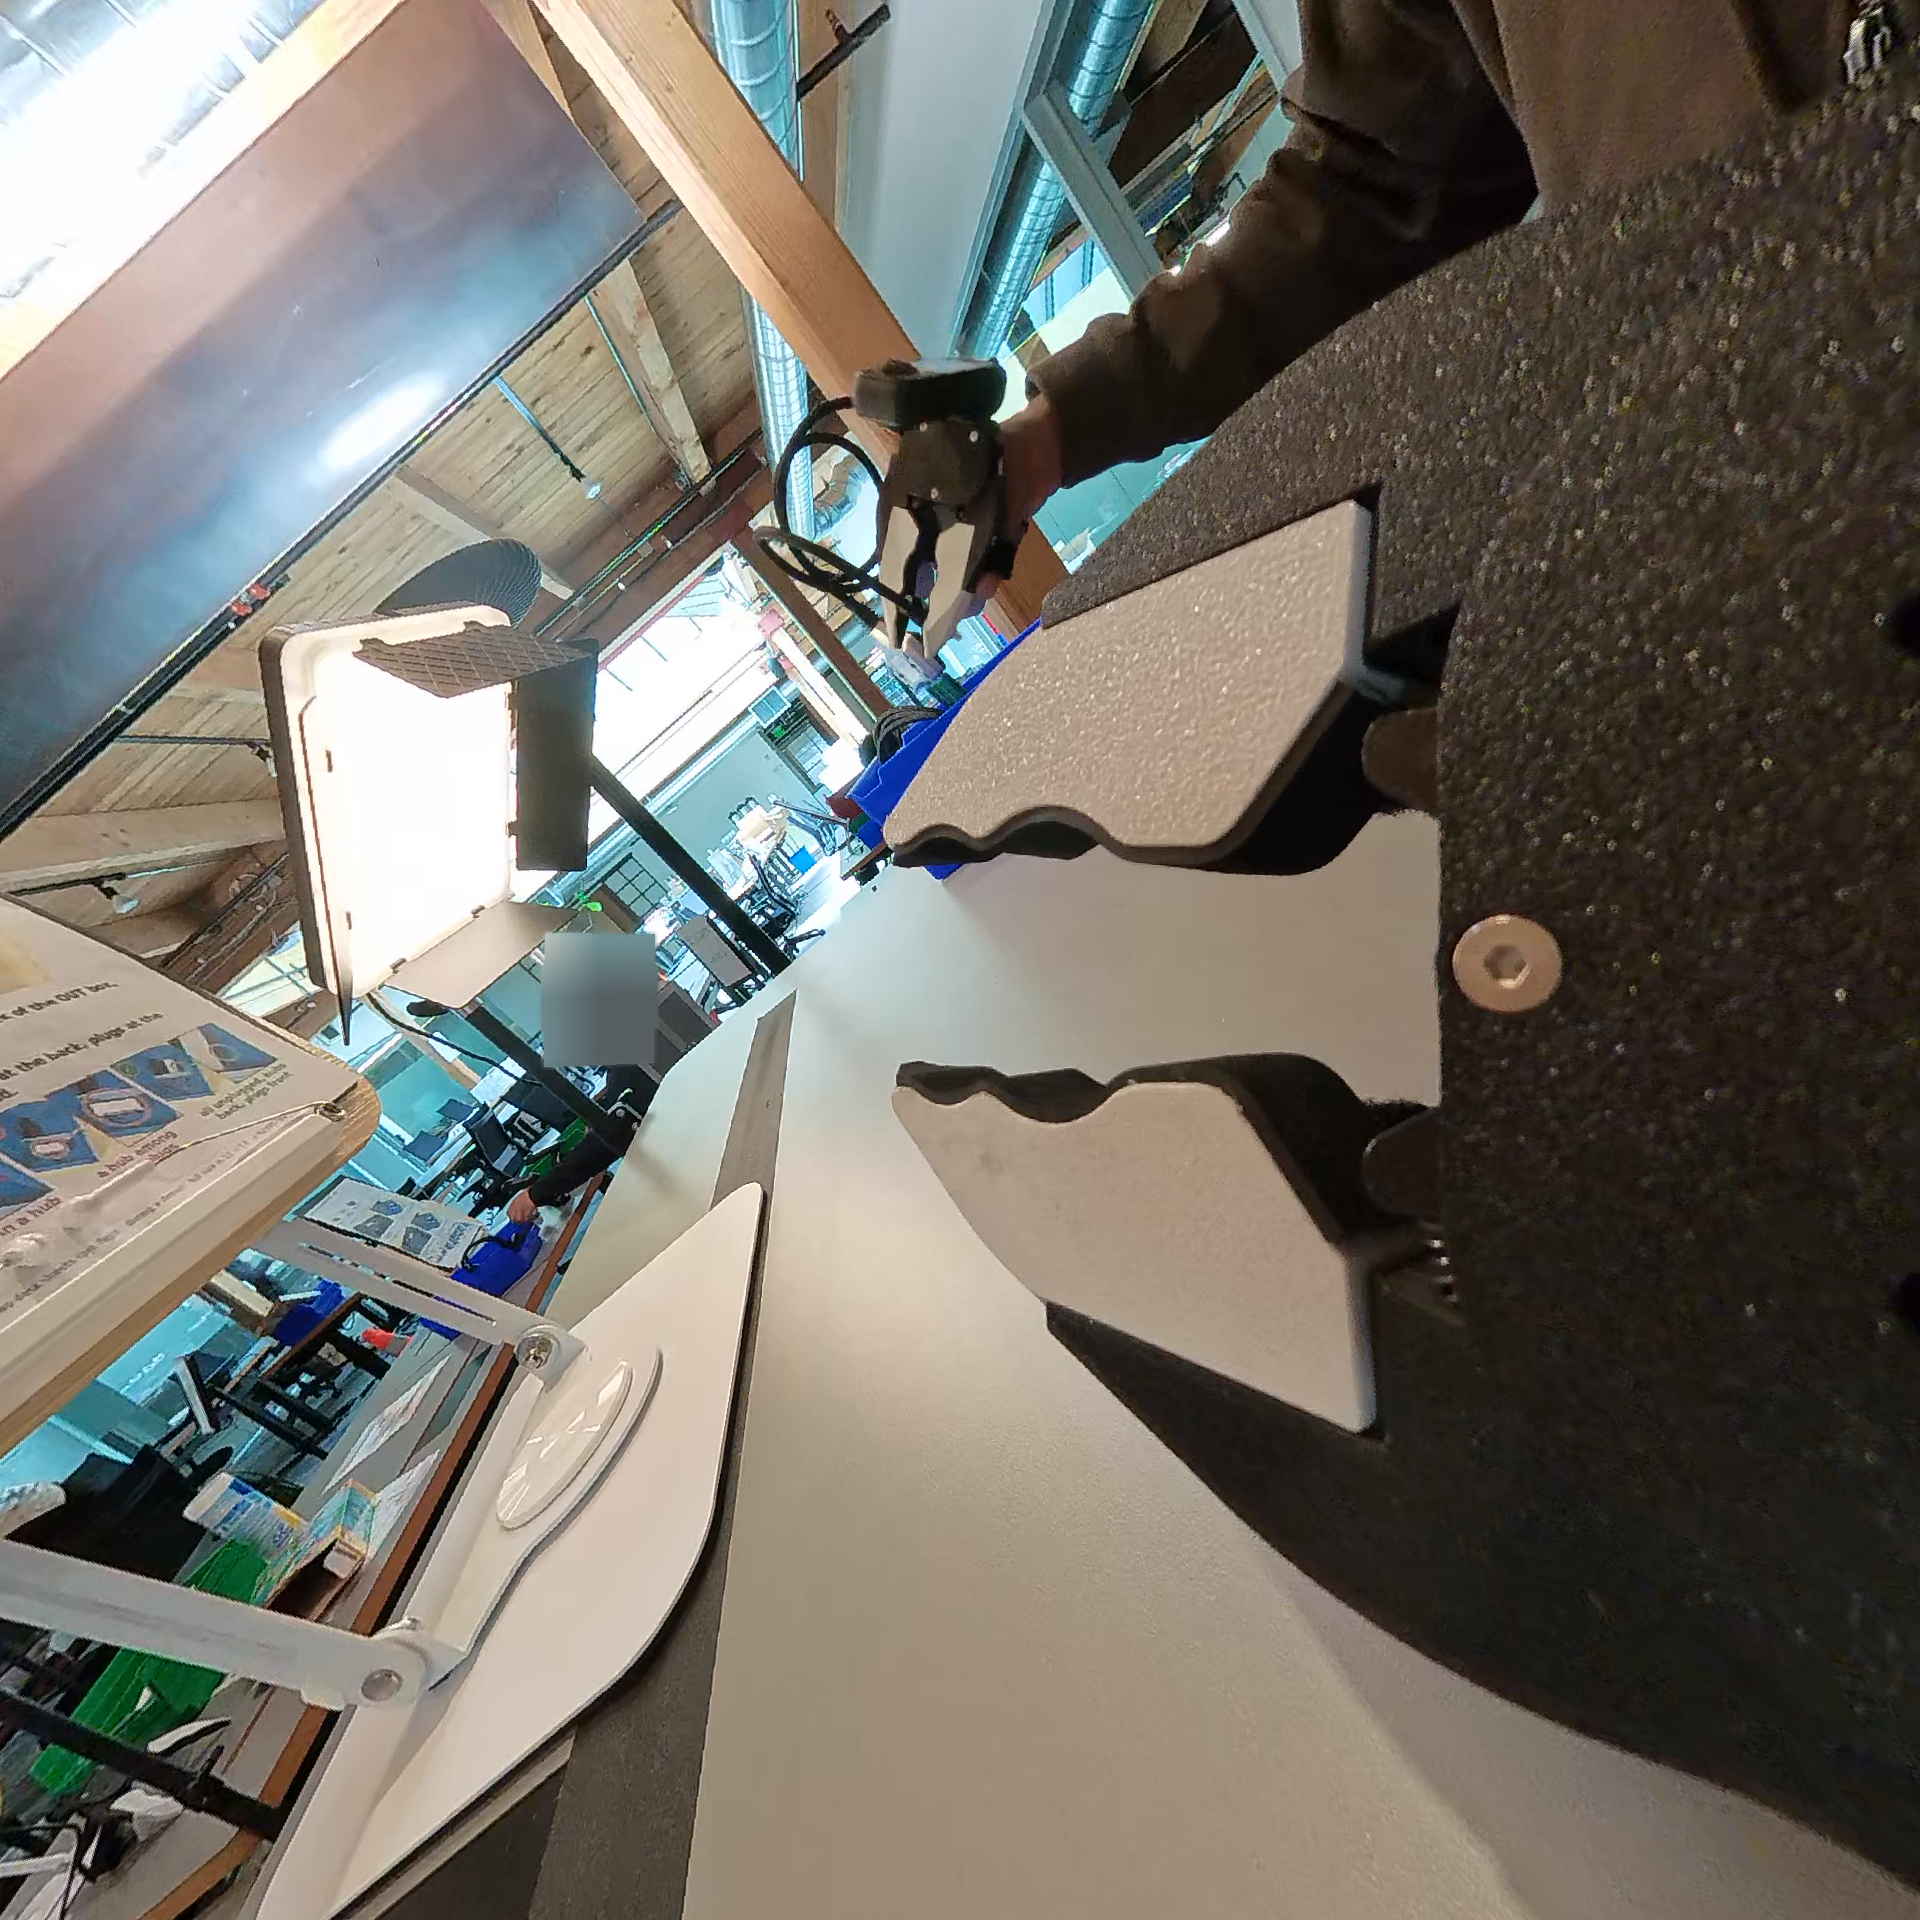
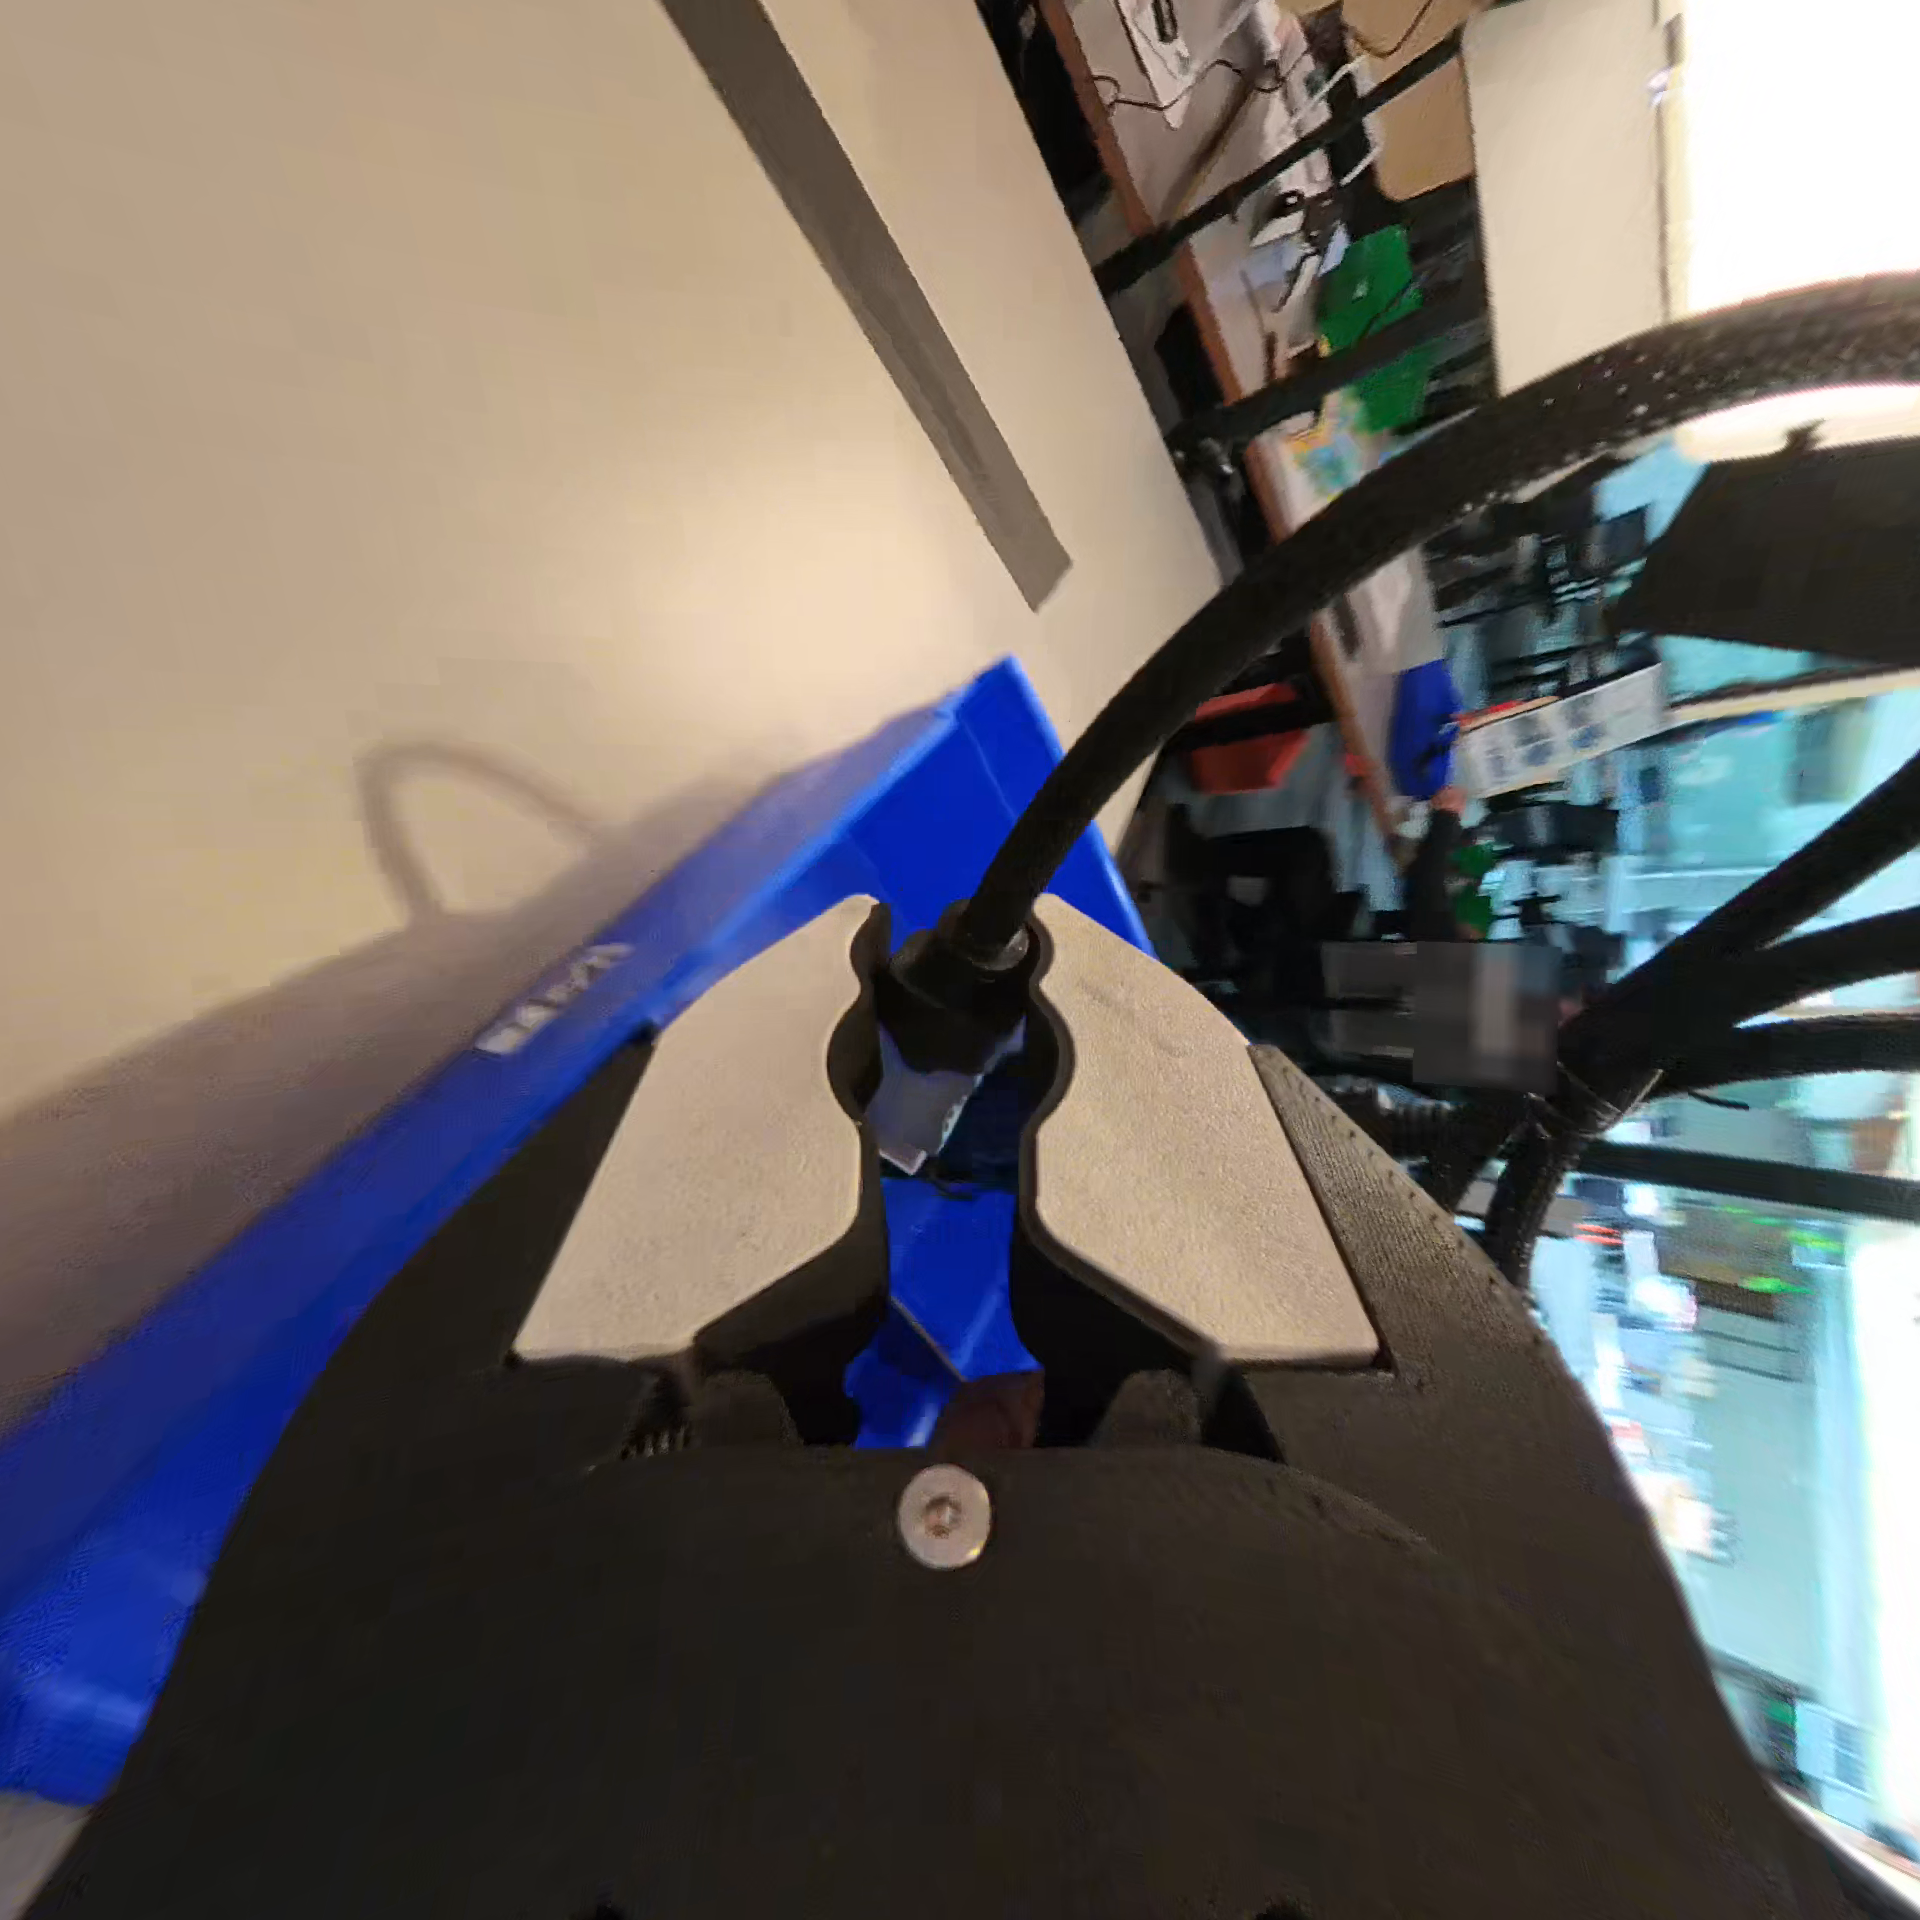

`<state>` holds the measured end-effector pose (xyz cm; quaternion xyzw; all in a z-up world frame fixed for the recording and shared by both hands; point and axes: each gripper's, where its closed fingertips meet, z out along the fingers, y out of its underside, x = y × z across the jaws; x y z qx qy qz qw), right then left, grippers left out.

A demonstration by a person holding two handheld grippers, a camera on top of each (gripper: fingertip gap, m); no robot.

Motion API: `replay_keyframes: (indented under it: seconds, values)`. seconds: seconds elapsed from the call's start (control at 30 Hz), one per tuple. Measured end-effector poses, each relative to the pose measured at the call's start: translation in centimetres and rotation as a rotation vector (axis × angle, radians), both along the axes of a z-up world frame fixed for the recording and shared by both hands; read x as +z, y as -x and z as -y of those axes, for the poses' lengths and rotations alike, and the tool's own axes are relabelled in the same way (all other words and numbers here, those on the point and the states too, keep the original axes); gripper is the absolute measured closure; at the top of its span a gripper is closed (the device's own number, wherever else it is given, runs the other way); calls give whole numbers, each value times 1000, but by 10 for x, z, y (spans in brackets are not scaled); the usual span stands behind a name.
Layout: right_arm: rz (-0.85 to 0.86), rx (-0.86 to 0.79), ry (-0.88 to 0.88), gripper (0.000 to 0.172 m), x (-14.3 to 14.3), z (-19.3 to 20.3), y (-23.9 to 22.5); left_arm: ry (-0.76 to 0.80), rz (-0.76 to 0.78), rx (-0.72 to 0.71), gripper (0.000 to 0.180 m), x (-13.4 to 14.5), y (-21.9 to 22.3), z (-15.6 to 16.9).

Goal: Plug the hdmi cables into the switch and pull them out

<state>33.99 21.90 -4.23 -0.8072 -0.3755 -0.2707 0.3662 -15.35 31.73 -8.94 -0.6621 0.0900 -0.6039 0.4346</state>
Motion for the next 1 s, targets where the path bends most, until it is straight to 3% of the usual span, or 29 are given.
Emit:
replay_keyframes:
  seconds: [0.07,0.17,0.37,0.47,0.77,1.0]
  values:
    - [126,6,-35,149,-4,0,-22,-1,-1,1,143,0,0,0]
    - [136,37,-32,149,-14,-5,-29,-3,-6,0,143,0,-1,0]
    - [206,167,146,149,-37,-18,-23,-7,-3,-2,143,0,-2,2]
    - [363,227,159,148,-44,-26,-32,-8,3,-2,143,1,-1,3]
    - [502,331,255,145,-60,-15,-54,-5,21,0,143,2,1,4]
    - [372,372,322,142,-60,-3,-58,-3,11,-7,143,1,0,4]
